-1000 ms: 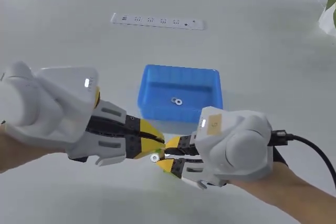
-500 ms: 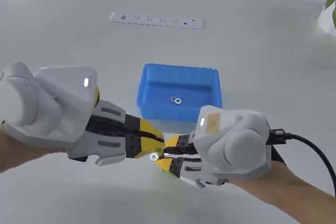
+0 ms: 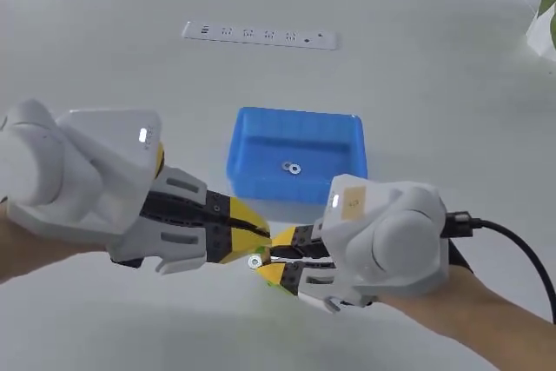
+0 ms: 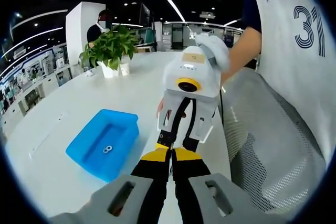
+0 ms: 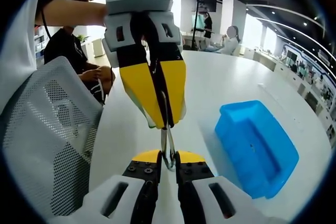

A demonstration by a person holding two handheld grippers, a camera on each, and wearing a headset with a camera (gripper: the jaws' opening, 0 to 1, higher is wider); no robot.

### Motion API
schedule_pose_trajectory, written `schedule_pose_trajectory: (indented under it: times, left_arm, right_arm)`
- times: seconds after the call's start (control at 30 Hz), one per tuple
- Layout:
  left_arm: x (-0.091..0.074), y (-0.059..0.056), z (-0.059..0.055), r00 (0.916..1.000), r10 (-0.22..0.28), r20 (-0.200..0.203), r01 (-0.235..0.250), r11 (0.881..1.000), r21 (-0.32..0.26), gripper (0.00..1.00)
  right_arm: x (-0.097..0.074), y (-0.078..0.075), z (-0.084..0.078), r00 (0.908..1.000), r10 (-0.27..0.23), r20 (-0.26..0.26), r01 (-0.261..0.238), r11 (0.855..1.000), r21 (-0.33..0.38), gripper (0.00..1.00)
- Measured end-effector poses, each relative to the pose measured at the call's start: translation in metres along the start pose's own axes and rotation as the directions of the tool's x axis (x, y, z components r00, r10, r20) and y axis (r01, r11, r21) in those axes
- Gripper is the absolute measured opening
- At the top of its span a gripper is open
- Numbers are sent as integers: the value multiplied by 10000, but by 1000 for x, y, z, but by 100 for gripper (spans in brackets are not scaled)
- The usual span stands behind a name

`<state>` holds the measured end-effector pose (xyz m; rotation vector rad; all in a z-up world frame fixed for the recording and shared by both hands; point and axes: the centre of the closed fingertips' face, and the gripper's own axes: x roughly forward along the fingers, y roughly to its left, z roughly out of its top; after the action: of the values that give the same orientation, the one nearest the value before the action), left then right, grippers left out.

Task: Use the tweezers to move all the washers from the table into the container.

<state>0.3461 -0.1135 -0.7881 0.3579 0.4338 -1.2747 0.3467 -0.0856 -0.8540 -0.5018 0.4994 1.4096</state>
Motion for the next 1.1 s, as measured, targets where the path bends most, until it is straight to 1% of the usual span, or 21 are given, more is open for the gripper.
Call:
schedule_pose_trajectory:
  times: [0.23, 0.4, 0.6, 0.73, 0.83, 0.9, 1.0, 1.1]
  left_arm:
    - [-1, 1, 1, 9999, -20, -99, 21, 10000, 94, 5]
    - [-6, 3, 8, 10000, 15, -78, -13, 9997, 238, 5]
    - [-14, 6, 22, 9999, 72, -75, -67, 9976, 696, 5]
    - [-19, 10, 32, 9999, 149, -31, -145, 9951, 978, 5]
    - [-24, 15, 41, 9997, 250, -15, -246, 9920, 1241, 5]
    - [-27, 20, 48, 9995, 319, -53, -308, 9880, 1517, 5]
    - [-30, 26, 58, 9993, 366, -16, -357, 9824, 1835, 5]
    - [-32, 33, 66, 9991, 434, 38, -432, 9772, 2080, 5]
  right_arm:
    - [-1, 0, 1, 10000, -16, -55, 16, 10000, -10, 12]
    - [-5, -3, 8, 9999, -140, 87, 141, 9999, -50, 12]
    - [-13, -8, 21, 9991, -317, 297, 325, 9991, -273, 12]
    - [-21, -15, 32, 9981, -479, 389, 500, 9973, -543, 12]
    - [-27, -22, 39, 9965, -667, 505, 701, 9951, -700, 12]
    - [-31, -28, 46, 9942, -893, 604, 947, 9911, -934, 12]
    - [-37, -37, 56, 9907, -1121, 767, 1199, 9871, -1060, 12]
    - [-41, -47, 63, 9872, -1322, 893, 1419, 9834, -1133, 12]
